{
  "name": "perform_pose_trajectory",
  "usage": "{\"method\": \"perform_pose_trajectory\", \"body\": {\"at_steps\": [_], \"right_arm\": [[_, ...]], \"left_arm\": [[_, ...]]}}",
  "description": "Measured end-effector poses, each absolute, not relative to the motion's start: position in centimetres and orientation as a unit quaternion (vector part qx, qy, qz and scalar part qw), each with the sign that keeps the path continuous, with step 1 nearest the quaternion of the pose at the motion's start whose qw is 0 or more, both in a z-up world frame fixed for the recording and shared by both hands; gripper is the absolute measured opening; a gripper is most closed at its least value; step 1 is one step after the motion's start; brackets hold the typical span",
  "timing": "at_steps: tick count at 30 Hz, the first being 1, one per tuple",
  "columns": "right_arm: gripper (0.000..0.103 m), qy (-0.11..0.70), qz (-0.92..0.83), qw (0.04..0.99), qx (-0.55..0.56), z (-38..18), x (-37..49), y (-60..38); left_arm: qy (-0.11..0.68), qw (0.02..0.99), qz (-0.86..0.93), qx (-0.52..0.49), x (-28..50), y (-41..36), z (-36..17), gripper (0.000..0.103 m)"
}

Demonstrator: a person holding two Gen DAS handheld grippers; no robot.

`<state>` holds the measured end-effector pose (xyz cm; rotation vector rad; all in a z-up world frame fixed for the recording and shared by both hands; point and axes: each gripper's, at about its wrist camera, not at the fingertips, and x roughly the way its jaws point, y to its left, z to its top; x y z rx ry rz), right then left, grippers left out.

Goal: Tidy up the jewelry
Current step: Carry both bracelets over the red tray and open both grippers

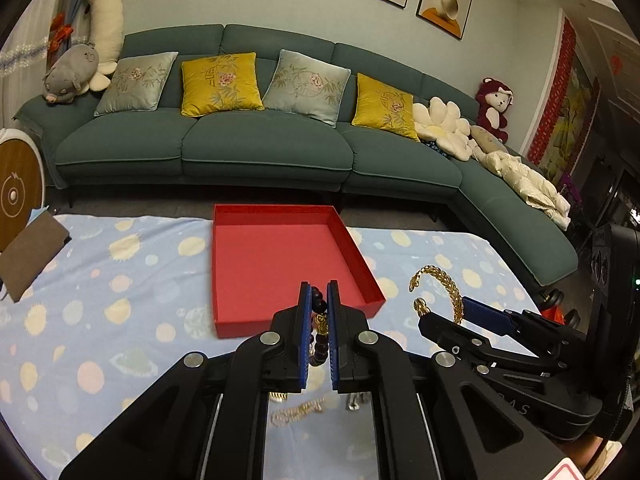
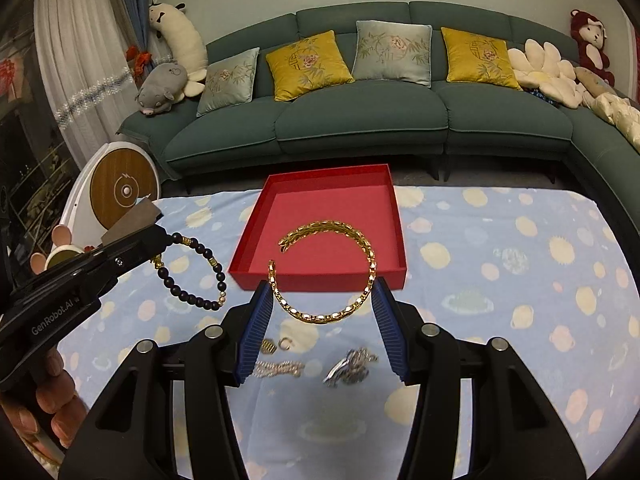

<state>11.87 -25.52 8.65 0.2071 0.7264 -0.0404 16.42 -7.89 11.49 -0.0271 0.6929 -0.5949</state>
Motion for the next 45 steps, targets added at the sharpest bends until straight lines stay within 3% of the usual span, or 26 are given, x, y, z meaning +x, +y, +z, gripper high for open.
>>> {"method": "perform_pose_trajectory", "body": {"at_steps": [13, 25, 30, 32, 35, 39, 41, 45], "right_arm": [[0.050, 0.393, -0.028, 0.904, 0.163, 3.8, 26.8, -30.3], [0.051, 0.411, -0.044, 0.897, 0.157, -0.4, 33.4, -31.9], [0.061, 0.399, -0.046, 0.903, 0.151, -0.4, 33.4, -31.8], [0.061, 0.397, -0.035, 0.902, 0.167, -0.5, 32.4, -32.1], [0.061, 0.408, -0.015, 0.895, 0.181, -1.3, 30.2, -32.2], [0.051, 0.436, -0.016, 0.883, 0.174, -3.4, 27.1, -31.8], [0.041, 0.448, -0.016, 0.877, 0.172, -4.2, 26.2, -31.6], [0.038, 0.448, -0.024, 0.880, 0.154, -4.2, 24.9, -31.0]], "left_arm": [[0.339, 0.904, -0.261, 0.018, 30.2, -12.5, 9.7, 0.005], [0.358, 0.905, -0.221, 0.056, 36.9, -16.0, 5.3, 0.006], [0.370, 0.905, -0.200, 0.054, 37.4, -15.7, 4.2, 0.017], [0.369, 0.906, -0.200, 0.051, 36.6, -15.0, 4.1, 0.030], [0.379, 0.901, -0.203, 0.055, 34.8, -14.0, 3.3, 0.031], [0.398, 0.893, -0.199, 0.074, 31.5, -12.1, 0.6, 0.031], [0.405, 0.889, -0.192, 0.091, 30.2, -11.6, -0.8, 0.031], [0.429, 0.878, -0.190, 0.098, 29.1, -10.6, -3.0, 0.031]]}}
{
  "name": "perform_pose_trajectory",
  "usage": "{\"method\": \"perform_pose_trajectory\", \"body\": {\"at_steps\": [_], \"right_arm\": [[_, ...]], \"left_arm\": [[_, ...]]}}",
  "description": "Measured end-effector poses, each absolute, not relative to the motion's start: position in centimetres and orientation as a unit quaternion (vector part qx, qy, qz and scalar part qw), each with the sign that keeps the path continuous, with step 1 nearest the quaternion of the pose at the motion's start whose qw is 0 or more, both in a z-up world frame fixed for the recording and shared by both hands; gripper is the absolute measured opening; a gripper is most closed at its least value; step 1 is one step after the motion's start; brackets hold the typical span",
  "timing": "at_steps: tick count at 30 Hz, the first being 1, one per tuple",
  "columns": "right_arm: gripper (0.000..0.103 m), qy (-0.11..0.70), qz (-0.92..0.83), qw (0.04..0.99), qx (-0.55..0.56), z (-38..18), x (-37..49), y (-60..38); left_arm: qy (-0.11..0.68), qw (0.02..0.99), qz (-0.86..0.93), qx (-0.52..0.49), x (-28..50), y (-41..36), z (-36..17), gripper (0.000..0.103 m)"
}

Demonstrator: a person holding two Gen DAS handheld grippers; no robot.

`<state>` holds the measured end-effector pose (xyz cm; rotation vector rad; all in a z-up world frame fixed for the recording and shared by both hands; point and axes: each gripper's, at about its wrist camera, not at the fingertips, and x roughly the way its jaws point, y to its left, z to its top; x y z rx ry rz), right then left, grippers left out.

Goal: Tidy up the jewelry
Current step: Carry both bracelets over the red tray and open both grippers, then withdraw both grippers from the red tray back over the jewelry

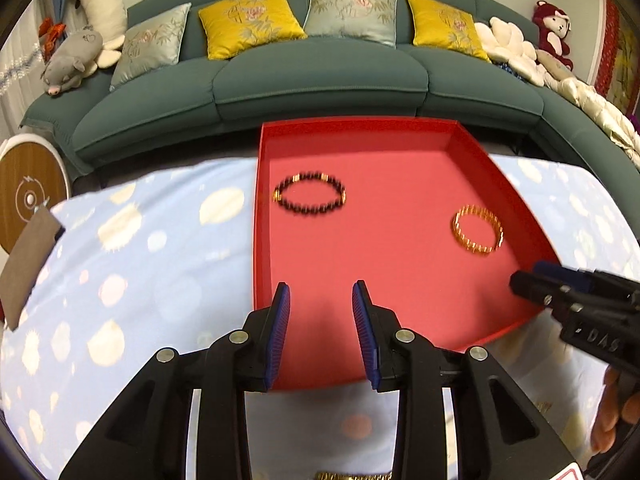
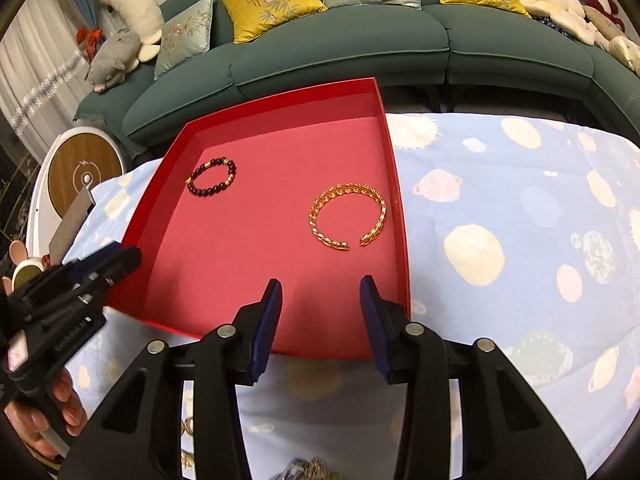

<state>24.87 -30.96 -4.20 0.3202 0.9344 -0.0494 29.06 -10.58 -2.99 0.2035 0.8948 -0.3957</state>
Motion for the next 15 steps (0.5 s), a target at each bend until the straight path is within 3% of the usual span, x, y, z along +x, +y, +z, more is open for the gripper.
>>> {"method": "perform_pose_trajectory", "body": {"at_steps": [9, 15], "right_arm": [[0.038, 0.448, -0.034, 0.883, 0.137, -4.0, 23.6, -29.3], [0.040, 0.398, -0.040, 0.906, 0.137, -1.0, 18.8, -28.8]], "left_arm": [[0.434, 0.876, -0.180, 0.107, 28.7, -9.7, -4.0, 0.031], [0.426, 0.886, -0.174, 0.054, 27.0, -7.2, -2.3, 0.032]]}}
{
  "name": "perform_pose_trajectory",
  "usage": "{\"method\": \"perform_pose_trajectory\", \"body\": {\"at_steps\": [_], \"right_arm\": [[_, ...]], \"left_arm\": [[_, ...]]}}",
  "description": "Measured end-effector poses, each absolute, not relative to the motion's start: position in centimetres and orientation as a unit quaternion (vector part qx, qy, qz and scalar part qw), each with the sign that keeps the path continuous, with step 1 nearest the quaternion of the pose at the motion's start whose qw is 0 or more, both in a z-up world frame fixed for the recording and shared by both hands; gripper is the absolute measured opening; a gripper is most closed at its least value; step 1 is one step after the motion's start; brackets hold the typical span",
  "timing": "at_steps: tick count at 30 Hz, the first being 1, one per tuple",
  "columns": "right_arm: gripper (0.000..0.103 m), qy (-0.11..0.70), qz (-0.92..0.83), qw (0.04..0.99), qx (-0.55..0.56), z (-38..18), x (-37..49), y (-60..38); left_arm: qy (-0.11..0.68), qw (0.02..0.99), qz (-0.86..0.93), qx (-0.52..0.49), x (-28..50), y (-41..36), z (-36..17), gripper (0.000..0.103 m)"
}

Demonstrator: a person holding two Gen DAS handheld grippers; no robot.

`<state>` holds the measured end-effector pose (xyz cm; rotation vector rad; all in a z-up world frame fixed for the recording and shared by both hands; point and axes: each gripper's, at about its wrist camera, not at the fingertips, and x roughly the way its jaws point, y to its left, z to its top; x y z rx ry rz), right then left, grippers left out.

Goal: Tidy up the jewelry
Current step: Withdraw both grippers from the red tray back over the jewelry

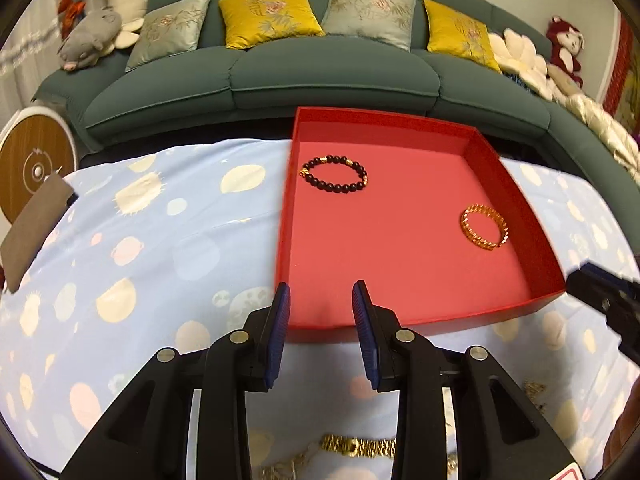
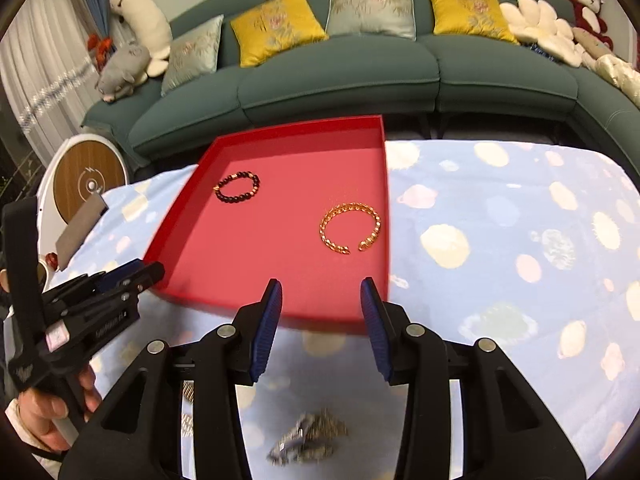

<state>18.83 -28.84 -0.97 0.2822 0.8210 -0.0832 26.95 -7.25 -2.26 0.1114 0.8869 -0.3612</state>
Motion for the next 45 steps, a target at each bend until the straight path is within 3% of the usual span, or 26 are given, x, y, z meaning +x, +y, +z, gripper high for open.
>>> {"method": "perform_pose_trajectory", "body": {"at_steps": [10, 18, 22, 28, 30, 32, 35, 40, 41, 45], "right_arm": [[0.040, 0.426, -0.044, 0.885, 0.185, -5.4, 9.3, -27.3], [0.040, 0.424, -0.053, 0.882, 0.197, -6.8, 9.5, -26.5], [0.047, 0.422, -0.059, 0.883, 0.195, -7.2, 10.0, -26.6], [0.049, 0.428, -0.063, 0.880, 0.197, -8.2, 11.1, -26.3], [0.041, 0.427, -0.063, 0.882, 0.189, -8.2, 11.1, -25.9], [0.025, 0.430, -0.059, 0.881, 0.188, -8.3, 11.1, -25.8], [0.016, 0.427, -0.056, 0.881, 0.196, -8.2, 10.8, -25.9], [0.006, 0.413, -0.056, 0.887, 0.197, -7.1, 9.6, -26.0], [0.000, 0.411, -0.054, 0.888, 0.198, -6.8, 9.3, -26.0], [0.000, 0.403, -0.050, 0.894, 0.189, -5.8, 7.8, -25.8]], "left_arm": [[0.441, 0.885, -0.146, -0.027, 18.4, -1.0, -2.4, 0.036], [0.431, 0.892, -0.126, -0.049, 13.7, 1.3, -2.6, 0.036], [0.428, 0.892, -0.128, -0.063, 12.7, 2.2, -2.6, 0.036], [0.439, 0.887, -0.129, -0.068, 12.6, 2.5, -3.2, 0.036], [0.438, 0.887, -0.131, -0.070, 12.8, 2.5, -3.2, 0.036], [0.437, 0.887, -0.132, -0.072, 12.9, 2.5, -3.1, 0.036], [0.439, 0.885, -0.135, -0.074, 13.1, 2.4, -3.1, 0.036], [0.441, 0.883, -0.147, -0.067, 13.3, 1.7, -3.0, 0.036], [0.442, 0.882, -0.150, -0.066, 13.3, 1.4, -3.0, 0.036], [0.444, 0.880, -0.159, -0.061, 13.5, 0.4, -3.1, 0.036]]}}
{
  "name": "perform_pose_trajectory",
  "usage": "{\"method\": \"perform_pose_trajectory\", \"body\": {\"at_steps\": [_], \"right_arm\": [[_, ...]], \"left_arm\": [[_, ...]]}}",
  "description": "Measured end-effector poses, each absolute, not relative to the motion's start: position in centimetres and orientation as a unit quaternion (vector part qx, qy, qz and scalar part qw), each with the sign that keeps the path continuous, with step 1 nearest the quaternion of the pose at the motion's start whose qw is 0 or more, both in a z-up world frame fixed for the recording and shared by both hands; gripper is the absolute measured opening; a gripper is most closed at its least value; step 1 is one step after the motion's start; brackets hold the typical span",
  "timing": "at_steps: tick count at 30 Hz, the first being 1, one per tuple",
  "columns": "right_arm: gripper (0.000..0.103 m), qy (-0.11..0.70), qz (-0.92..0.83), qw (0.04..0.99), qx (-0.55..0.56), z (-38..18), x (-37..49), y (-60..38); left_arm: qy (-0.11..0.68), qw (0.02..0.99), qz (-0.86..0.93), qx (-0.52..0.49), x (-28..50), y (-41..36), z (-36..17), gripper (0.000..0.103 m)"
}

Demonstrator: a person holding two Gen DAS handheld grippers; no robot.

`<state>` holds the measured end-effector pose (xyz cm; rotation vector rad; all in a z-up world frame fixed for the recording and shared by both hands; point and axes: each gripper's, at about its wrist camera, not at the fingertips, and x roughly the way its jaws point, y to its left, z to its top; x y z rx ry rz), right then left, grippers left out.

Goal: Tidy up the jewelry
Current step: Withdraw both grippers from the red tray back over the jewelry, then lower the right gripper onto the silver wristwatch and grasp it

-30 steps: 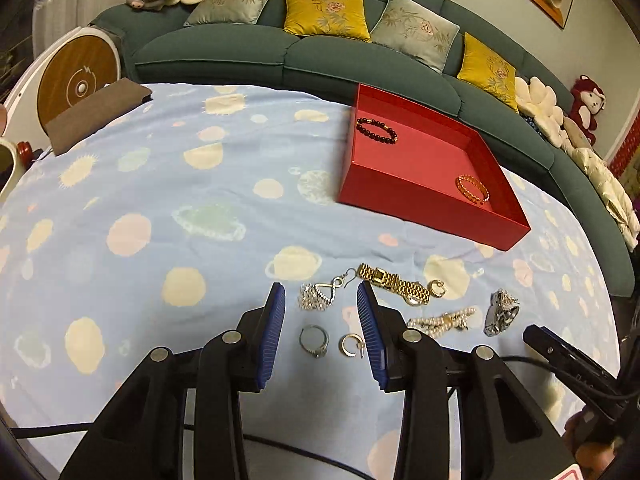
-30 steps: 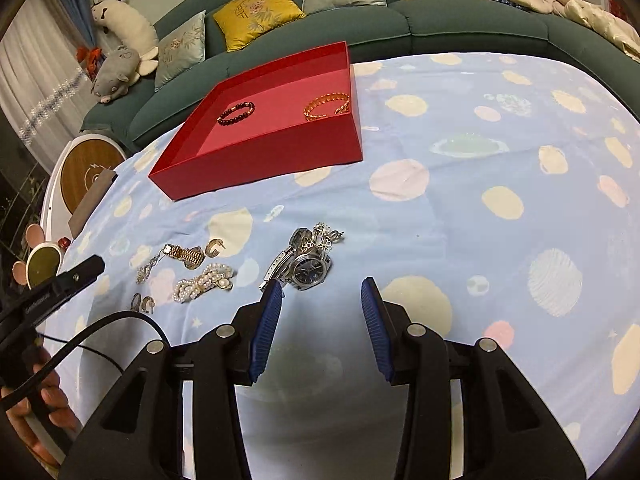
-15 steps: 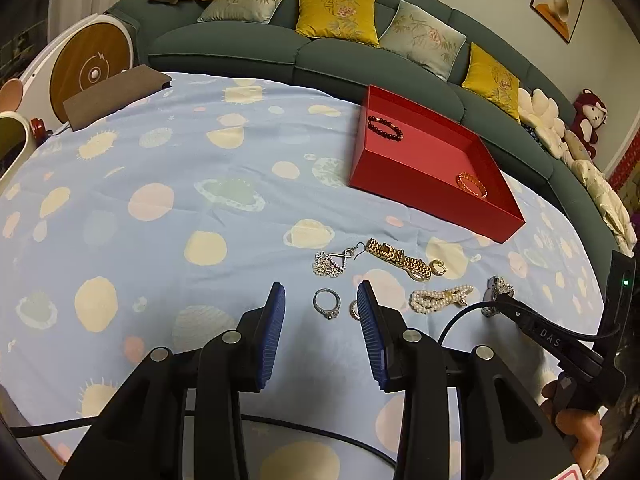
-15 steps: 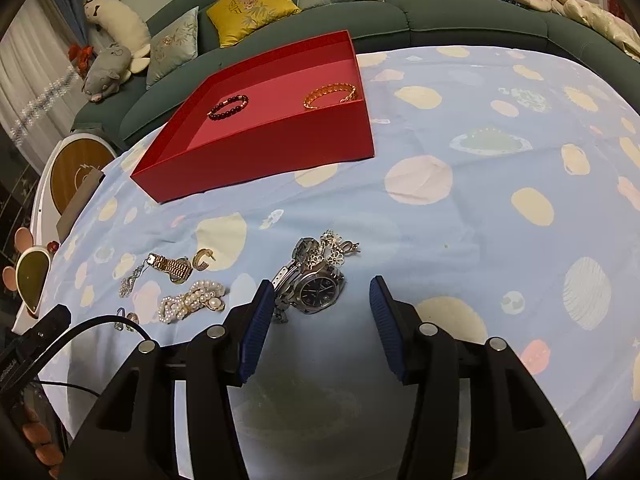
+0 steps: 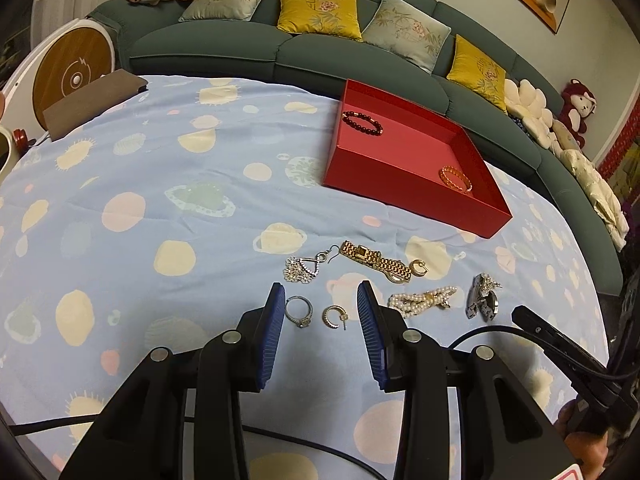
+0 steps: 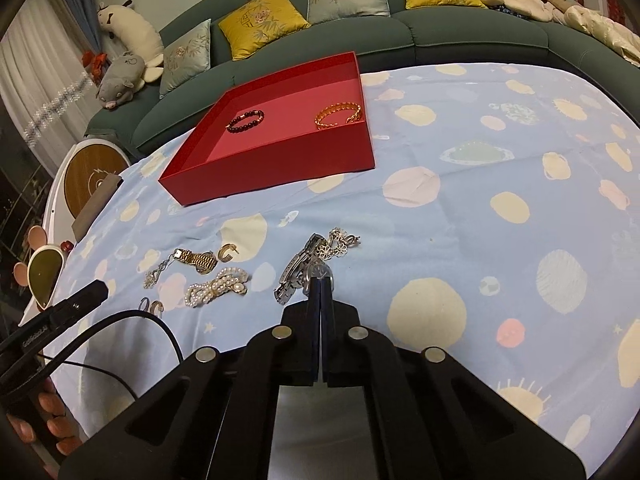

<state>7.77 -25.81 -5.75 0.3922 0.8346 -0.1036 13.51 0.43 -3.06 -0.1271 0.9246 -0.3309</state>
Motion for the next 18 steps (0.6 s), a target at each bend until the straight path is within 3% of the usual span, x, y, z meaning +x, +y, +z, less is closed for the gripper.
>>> {"method": "perform_pose_trajectory", "body": {"at_steps": [4, 6, 8, 13, 18], "right_arm": [[0.003, 0.403, -0.058, 0.900, 0.159, -5.5, 7.2, -25.4], [0.014, 0.411, -0.060, 0.897, 0.153, -5.8, 7.6, -25.5], [0.037, 0.412, -0.055, 0.895, 0.161, -6.0, 8.1, -25.5], [0.036, 0.418, -0.047, 0.894, 0.154, -6.9, 9.8, -24.4], [0.028, 0.425, -0.056, 0.887, 0.171, -8.0, 11.0, -25.0]], "left_arm": [[0.444, 0.879, -0.163, -0.061, 13.4, -0.4, -3.3, 0.036], [0.445, 0.878, -0.164, -0.062, 13.3, -0.6, -3.4, 0.036], [0.446, 0.878, -0.165, -0.060, 13.3, -0.7, -3.5, 0.036], [0.448, 0.877, -0.163, -0.057, 13.3, -0.5, -3.6, 0.036], [0.448, 0.876, -0.173, -0.045, 13.3, -1.0, -3.8, 0.036]]}}
